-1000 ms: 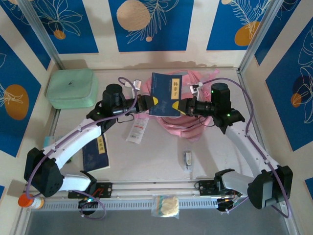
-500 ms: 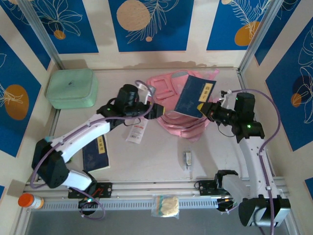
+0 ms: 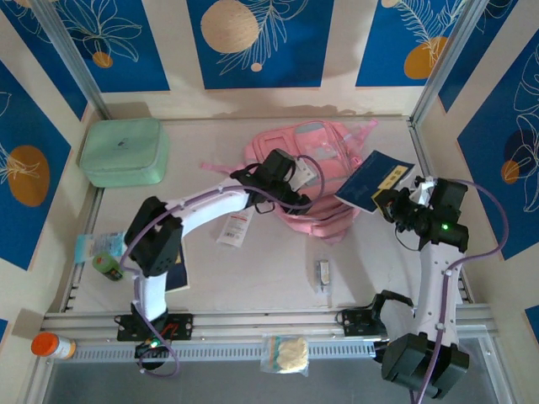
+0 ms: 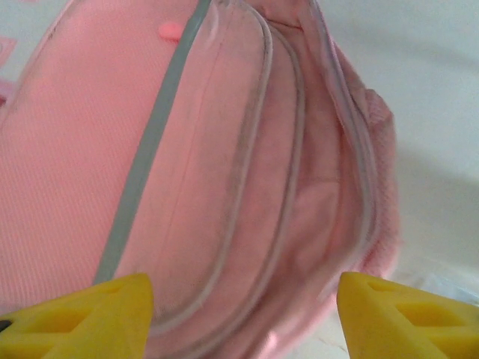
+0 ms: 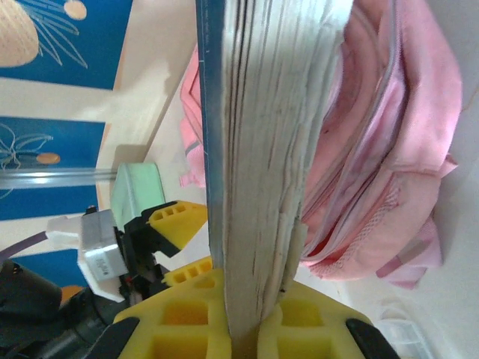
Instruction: Pack books, pencil case, and school supplies into a backpack
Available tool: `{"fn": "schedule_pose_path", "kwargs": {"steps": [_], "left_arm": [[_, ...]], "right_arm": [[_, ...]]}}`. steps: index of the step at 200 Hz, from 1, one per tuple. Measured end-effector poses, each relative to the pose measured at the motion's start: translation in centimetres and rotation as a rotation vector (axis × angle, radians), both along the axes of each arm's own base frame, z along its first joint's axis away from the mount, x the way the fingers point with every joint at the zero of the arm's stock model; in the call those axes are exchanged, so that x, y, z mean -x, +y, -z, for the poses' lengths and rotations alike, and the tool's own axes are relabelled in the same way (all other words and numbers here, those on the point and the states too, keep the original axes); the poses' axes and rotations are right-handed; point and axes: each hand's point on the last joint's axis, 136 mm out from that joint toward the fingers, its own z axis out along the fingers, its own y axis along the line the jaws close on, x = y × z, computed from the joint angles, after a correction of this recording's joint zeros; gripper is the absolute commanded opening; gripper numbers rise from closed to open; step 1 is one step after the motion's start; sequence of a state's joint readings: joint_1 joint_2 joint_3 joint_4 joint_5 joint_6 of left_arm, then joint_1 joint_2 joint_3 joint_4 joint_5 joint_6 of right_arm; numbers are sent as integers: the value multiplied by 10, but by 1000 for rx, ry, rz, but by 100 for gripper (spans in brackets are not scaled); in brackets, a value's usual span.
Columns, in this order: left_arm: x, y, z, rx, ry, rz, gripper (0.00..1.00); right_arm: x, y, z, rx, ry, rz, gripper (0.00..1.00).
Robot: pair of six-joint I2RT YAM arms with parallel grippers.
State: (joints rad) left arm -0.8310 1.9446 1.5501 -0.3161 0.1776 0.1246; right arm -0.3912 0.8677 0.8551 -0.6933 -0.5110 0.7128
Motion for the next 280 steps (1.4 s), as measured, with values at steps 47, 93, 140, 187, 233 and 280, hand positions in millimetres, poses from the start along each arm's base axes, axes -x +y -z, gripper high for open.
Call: {"fn": "schedule_pose_path", "kwargs": {"steps": [47, 93, 140, 187, 233, 280], "left_arm": [[-18, -34, 26, -94, -89, 81, 65], [-30, -41, 54, -168, -109, 82, 51], [-45, -34, 56, -215, -152, 4, 13], [-45, -31, 49, -231, -187, -24, 0], [-55, -10, -1, -203, -265, -101, 0], [-76, 9, -52, -117, -305, -185, 0]], "right_arm": [[-2, -11, 4, -8, 16, 39, 0], [-3, -12, 10, -19, 33, 42, 0], [-3, -10, 9, -27, 27, 33, 0], [-1, -9, 10, -34, 33, 29, 0], [14, -2, 11, -31, 76, 33, 0], [34, 12, 6, 23, 97, 4, 0]]}}
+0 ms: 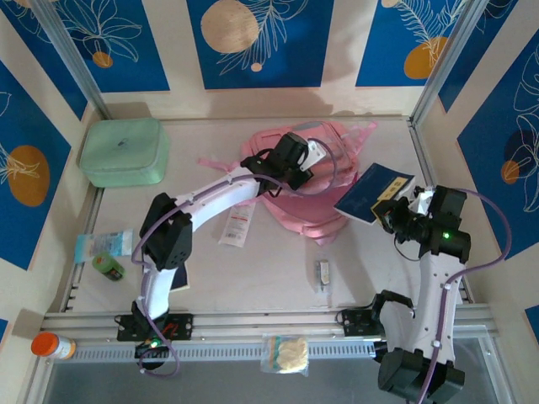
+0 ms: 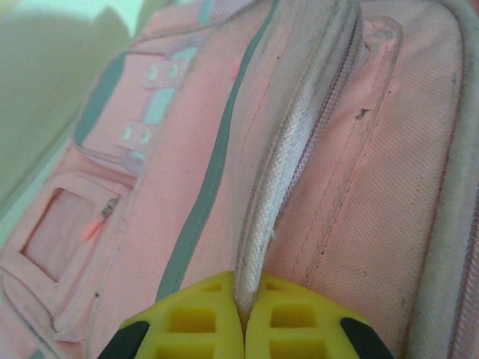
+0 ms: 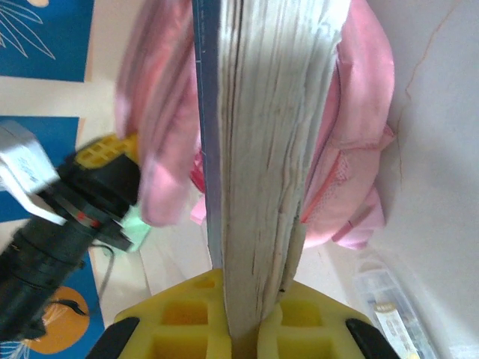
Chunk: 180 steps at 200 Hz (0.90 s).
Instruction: Pack books, pencil case, and school supplies into a backpack
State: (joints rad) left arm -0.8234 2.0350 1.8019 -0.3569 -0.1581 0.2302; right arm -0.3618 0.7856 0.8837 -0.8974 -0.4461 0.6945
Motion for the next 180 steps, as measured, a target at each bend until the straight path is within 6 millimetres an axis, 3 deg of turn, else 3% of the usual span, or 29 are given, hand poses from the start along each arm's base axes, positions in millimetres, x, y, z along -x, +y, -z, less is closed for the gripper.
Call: {"fn": "schedule_pose_path", "kwargs": {"steps": [52, 82, 115, 180], "left_arm": [[-10, 4, -25, 54, -2, -20, 0], [-16, 5, -39, 91, -3, -26, 0], [-13, 4, -38, 104, 18, -12, 0], [-13, 4, -42, 136, 45, -33, 0]], "right_arm": [[17, 35, 25, -2, 84, -128, 0], [8, 65, 49, -37, 122, -241, 0], [-36, 90, 65, -92, 107, -319, 0], [-127, 112, 106, -140, 64, -369, 2]]}}
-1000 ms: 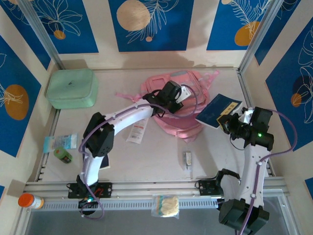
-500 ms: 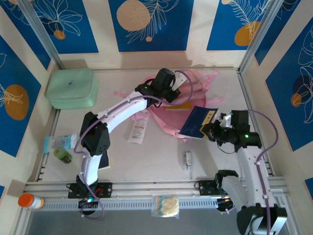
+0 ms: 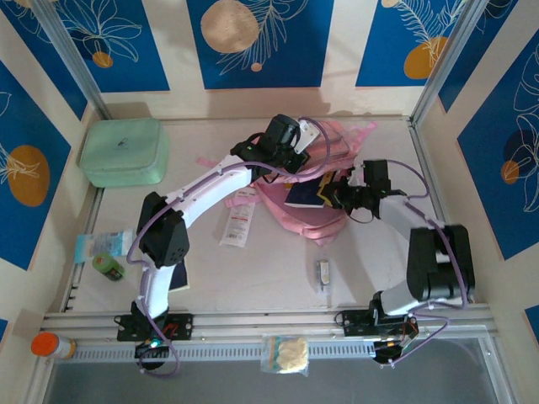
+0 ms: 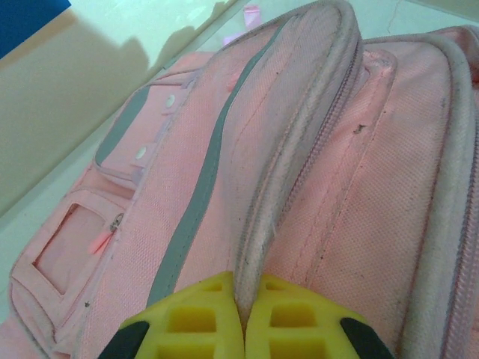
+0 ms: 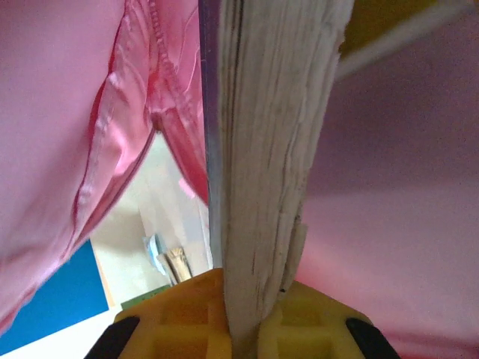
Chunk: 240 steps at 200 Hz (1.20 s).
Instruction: Pack books, pencil case, and school supplies into a backpack
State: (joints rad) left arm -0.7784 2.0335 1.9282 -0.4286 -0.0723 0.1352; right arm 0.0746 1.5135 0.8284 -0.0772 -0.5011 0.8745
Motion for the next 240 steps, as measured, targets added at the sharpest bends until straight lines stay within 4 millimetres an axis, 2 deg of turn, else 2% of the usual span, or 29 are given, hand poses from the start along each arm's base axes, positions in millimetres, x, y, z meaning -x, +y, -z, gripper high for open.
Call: {"fn": "schedule_pose_path", "kwargs": {"steps": [24, 40, 59, 78, 103, 126, 141, 164, 182, 194, 205, 240], "left_arm": [[-4, 3, -1, 7, 3, -12, 0], [-4, 4, -1, 12, 7, -17, 0], [-4, 4, -1, 20, 16, -15, 0], [-3, 3, -1, 26, 21, -12, 0], [-4, 3, -1, 31, 25, -15, 0], [-3, 3, 0, 36, 29, -11, 0], [-3, 2, 0, 39, 33, -7, 0], [-3, 2, 0, 44, 37, -10, 0], [-3, 2, 0, 48, 41, -14, 0], [-3, 2, 0, 51, 44, -14, 0], [-2, 2, 0, 55, 48, -13, 0], [-2, 2, -1, 61, 52, -11, 0]], "right_arm": [[-28, 4, 12, 4, -3, -13, 18], [-39, 2, 24, 20, 11, -14, 31], [-40, -6, 34, 44, 32, 3, 39], [-36, -17, 36, 94, 59, 40, 40], [-16, -29, 26, 195, 71, 100, 33], [9, -16, 17, 243, 49, 86, 17], [21, -3, 25, 256, 70, 66, 8], [30, 10, 54, 293, 146, 45, 1], [27, 11, 77, 338, 192, 55, 0], [21, 10, 84, 348, 199, 83, 0], [14, 9, 81, 348, 174, 115, 0], [-34, -2, 61, 324, 38, 234, 0]]}}
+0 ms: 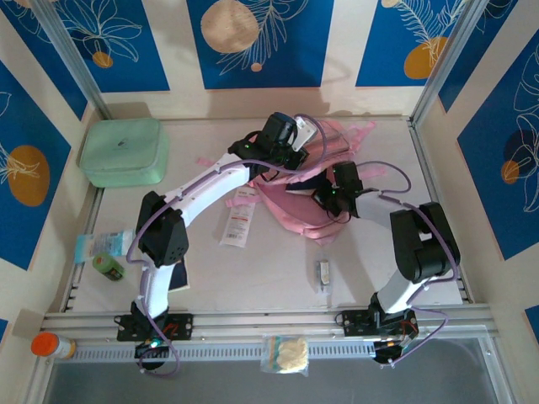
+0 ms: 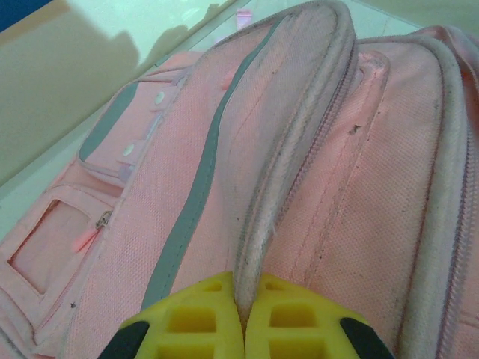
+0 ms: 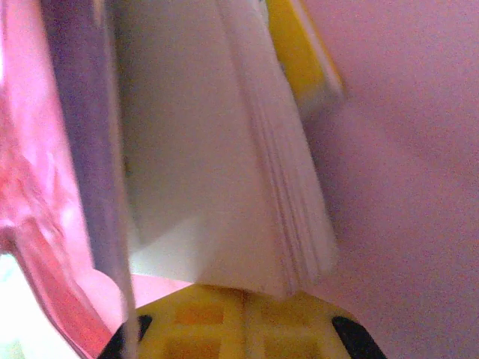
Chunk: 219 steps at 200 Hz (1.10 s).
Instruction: Pack books, pencil case, and school supplies into a backpack
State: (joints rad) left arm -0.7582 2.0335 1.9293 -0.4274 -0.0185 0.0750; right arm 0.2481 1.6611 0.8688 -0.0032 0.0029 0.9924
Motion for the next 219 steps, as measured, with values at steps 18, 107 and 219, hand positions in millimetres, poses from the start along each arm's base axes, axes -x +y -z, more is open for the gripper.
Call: {"fn": "schedule_pose_path", "kwargs": {"steps": [18, 107, 219], "left_arm": [[0, 0, 0, 4, 3, 0, 0], [7, 1, 10, 6, 45, 10, 21], [119, 107, 9, 253, 272, -167, 69]], "right_arm": [[-28, -7, -10, 7, -46, 38, 0], [58, 7, -89, 64, -236, -149, 16], [166, 48, -97, 94, -121, -503, 27]]}}
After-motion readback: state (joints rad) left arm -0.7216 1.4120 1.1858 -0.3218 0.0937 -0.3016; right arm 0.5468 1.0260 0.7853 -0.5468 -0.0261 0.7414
